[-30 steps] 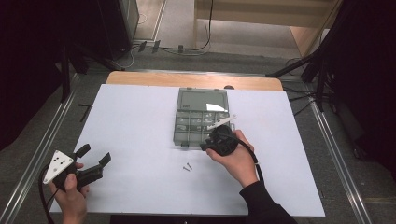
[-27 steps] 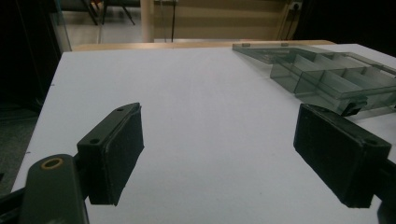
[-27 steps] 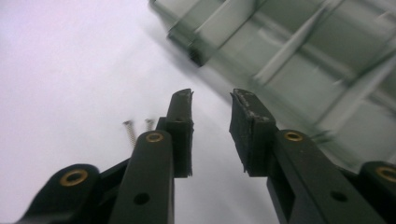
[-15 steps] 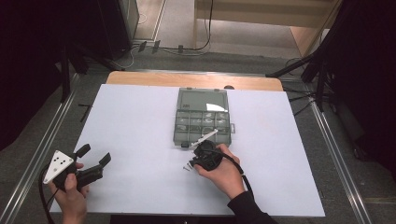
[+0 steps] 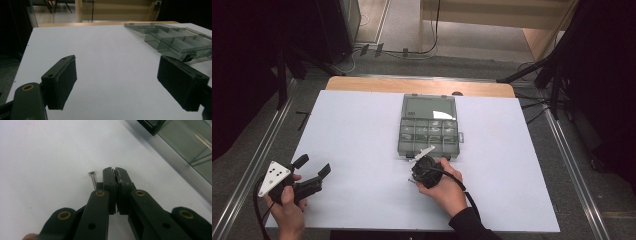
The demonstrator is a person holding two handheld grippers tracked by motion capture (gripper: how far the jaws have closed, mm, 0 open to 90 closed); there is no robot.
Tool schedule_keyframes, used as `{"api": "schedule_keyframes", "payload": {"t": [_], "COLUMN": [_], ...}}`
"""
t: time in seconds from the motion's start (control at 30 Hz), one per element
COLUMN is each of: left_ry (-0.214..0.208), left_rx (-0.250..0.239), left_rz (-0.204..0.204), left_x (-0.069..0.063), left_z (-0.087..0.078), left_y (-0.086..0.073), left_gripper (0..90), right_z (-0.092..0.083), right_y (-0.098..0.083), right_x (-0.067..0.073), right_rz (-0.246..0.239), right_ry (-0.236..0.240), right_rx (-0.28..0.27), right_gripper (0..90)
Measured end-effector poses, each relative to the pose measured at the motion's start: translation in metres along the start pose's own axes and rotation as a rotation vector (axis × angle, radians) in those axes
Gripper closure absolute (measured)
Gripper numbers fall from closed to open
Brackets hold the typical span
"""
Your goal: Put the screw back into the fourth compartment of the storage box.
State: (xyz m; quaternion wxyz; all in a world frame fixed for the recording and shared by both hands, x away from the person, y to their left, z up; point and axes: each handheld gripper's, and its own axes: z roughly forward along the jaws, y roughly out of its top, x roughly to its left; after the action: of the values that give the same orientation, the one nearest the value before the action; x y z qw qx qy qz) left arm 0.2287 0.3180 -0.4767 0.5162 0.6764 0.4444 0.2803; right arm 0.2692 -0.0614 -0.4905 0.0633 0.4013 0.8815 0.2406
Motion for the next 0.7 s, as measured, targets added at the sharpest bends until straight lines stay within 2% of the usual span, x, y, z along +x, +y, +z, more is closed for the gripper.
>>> {"api": "schedule_keyframes", "payload": {"t": [0.23, 0.43, 0.53, 0.7], "left_ry": [0.001, -0.004, -0.006, -0.002], "left_rx": [0.003, 0.001, 0.0, 0.006], "left_rz": [0.005, 0.004, 0.002, 0.005], "left_x": [0.0, 0.0, 0.001, 0.0], "left_z": [0.0, 0.0, 0.0, 0.001], "left_y": [0.0, 0.0, 0.0, 0.0], "left_gripper": [16.3, 16.3, 16.3, 16.3], "right_z": [-0.002, -0.014, -0.026, -0.036], "right_y": [0.0, 0.002, 0.004, 0.006], "right_x": [-0.005, -0.012, -0.019, -0.027], "right_rz": [0.005, 0.023, 0.04, 0.05], "right_ry": [0.027, 0.035, 0.037, 0.027], "right_rx": [-0.005, -0.031, -0.063, -0.087], "right_gripper": [90.0, 90.0, 90.0, 90.0]}}
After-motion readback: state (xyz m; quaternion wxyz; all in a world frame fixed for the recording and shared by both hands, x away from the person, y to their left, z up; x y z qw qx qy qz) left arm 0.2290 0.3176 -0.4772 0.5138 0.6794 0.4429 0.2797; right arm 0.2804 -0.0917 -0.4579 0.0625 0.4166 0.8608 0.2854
